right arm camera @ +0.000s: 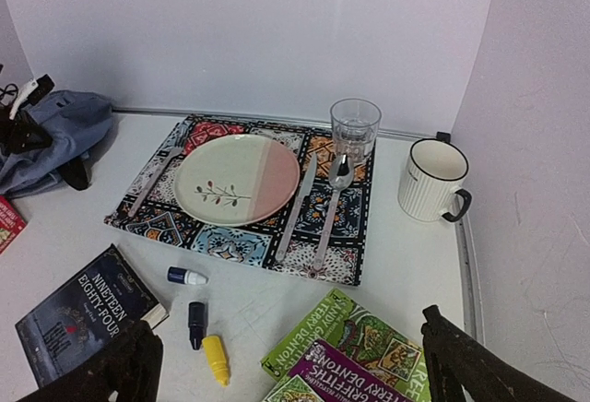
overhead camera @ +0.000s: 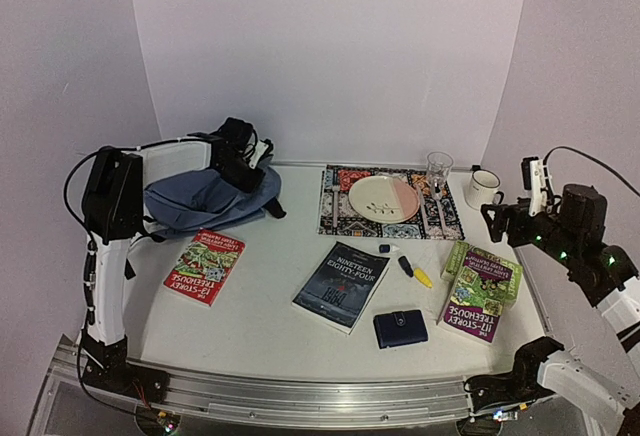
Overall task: Pack the student bag
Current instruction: Pick up the student bag from the corner of the board, then move the student bag to the book.
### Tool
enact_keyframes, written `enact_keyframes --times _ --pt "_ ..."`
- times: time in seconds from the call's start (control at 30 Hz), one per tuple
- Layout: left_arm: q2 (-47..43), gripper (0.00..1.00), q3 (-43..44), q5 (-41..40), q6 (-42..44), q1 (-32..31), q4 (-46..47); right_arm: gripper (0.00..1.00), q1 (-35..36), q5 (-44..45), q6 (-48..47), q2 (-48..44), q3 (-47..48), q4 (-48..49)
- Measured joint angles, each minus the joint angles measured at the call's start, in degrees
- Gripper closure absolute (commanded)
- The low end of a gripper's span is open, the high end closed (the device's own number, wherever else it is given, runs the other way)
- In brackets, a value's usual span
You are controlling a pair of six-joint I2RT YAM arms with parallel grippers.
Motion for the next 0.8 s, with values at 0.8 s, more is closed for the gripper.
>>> enact_keyframes --times 0.8 --pt "-32.16 1.00 -13.12 1.37 6.39 -23.85 -17.90 0.03 2.72 -20.04 6.77 19.52 11.78 2.37"
